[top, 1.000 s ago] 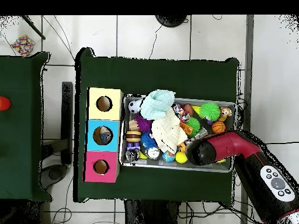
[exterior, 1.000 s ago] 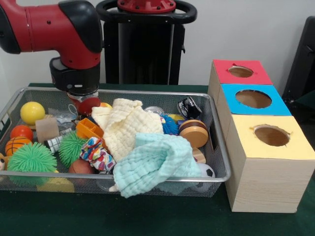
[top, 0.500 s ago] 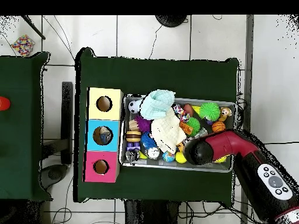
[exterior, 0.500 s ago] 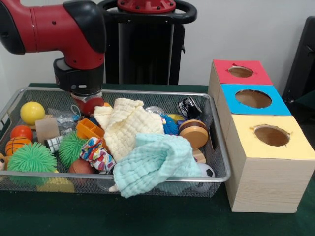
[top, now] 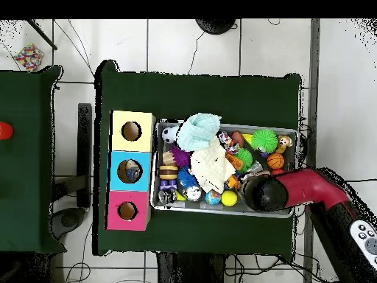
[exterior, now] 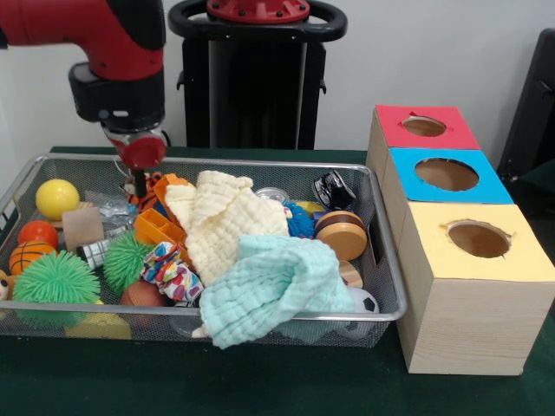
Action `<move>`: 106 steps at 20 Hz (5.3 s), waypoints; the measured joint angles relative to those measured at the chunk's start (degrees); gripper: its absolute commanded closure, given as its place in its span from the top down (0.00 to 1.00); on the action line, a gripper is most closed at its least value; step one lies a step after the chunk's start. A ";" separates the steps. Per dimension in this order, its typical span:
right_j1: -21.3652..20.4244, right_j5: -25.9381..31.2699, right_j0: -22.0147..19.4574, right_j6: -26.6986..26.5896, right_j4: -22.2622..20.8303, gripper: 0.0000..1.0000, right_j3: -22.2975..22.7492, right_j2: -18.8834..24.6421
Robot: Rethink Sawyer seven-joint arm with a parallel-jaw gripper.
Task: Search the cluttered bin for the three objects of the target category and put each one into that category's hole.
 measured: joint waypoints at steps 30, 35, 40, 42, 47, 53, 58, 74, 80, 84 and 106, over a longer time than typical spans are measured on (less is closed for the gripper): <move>8.33 -12.80 -5.95 0.00 19.93 0.00 4.21 8.34; 8.34 -14.05 -4.48 0.00 19.52 1.00 5.72 8.22; 8.27 -14.08 -3.78 0.00 19.35 1.00 5.82 8.07; 7.98 -14.25 -3.55 0.00 18.78 1.00 5.82 7.82; 5.74 -14.41 -2.39 0.00 14.19 1.00 5.90 6.20; 1.64 -14.40 -2.91 0.00 12.91 1.00 5.93 6.15; -1.78 -14.39 -3.96 0.00 12.91 1.00 5.94 6.13; -5.44 -13.89 1.86 0.00 7.47 1.00 5.33 0.07; -5.40 -12.52 9.90 0.00 -2.54 1.00 4.66 -6.58; -5.40 -12.01 13.65 0.00 -7.30 1.00 4.36 -9.96; -6.23 -11.97 13.21 0.00 -10.33 1.00 4.12 -16.54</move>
